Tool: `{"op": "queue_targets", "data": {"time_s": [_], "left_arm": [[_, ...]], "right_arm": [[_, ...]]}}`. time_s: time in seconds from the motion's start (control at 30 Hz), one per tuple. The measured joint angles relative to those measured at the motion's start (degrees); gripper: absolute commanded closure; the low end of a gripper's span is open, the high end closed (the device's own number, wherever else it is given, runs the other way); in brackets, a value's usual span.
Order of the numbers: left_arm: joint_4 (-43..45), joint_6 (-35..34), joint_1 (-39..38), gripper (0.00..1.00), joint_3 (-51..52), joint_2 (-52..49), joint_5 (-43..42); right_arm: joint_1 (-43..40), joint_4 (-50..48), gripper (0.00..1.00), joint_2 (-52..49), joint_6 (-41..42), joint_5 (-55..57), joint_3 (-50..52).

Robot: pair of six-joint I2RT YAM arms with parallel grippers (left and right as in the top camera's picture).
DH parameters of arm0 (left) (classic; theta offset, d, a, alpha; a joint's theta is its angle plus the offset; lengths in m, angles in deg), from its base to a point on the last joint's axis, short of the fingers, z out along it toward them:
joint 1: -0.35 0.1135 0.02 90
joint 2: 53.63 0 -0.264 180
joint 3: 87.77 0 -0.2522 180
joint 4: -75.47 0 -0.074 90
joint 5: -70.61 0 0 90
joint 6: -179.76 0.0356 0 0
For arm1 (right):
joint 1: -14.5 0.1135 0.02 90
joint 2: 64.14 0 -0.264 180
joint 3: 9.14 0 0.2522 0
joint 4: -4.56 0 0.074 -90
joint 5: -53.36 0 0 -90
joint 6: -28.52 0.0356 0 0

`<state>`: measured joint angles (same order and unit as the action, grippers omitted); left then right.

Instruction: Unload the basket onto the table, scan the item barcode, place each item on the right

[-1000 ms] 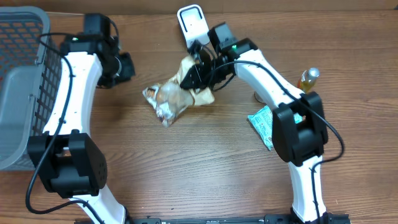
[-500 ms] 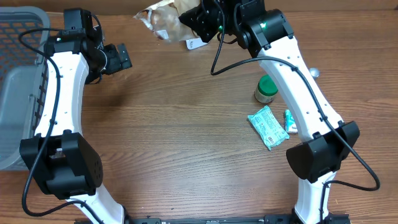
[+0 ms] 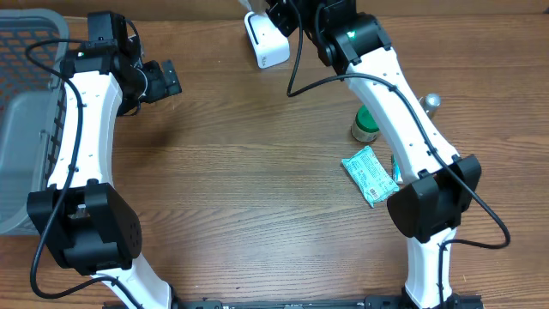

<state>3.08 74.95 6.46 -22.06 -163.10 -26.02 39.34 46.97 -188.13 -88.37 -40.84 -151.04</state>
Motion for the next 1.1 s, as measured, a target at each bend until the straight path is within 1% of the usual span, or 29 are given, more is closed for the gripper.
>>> {"op": "queue_targets", "data": {"time_s": [0.07,0.3,0.53,0.73,0.93,1.1], "left_arm": [[-0.02,0.00,0.00,0.00,0.00,0.00,0.00],[-0.02,0.00,0.00,0.00,0.00,0.00,0.00],[-0.02,0.00,0.00,0.00,0.00,0.00,0.00],[-0.02,0.00,0.00,0.00,0.00,0.00,0.00],[-0.02,0.00,0.00,0.01,0.00,0.00,0.00],[-0.02,0.00,0.00,0.00,0.00,0.00,0.02]], "right_arm": [[0.00,-2.05,0.96,-1.66,-0.76,1.64,0.00],[0.00,-9.57,0.96,-9.49,-7.54,5.73,0.00],[0.00,-15.85,0.96,-10.86,-11.74,7.63,0.11],[0.00,-15.58,0.96,-12.90,-12.31,7.61,0.11],[0.02,-11.04,0.96,-14.10,-12.09,6.97,0.11],[0.02,-8.00,0.96,-14.10,-8.11,5.99,0.11]]}}
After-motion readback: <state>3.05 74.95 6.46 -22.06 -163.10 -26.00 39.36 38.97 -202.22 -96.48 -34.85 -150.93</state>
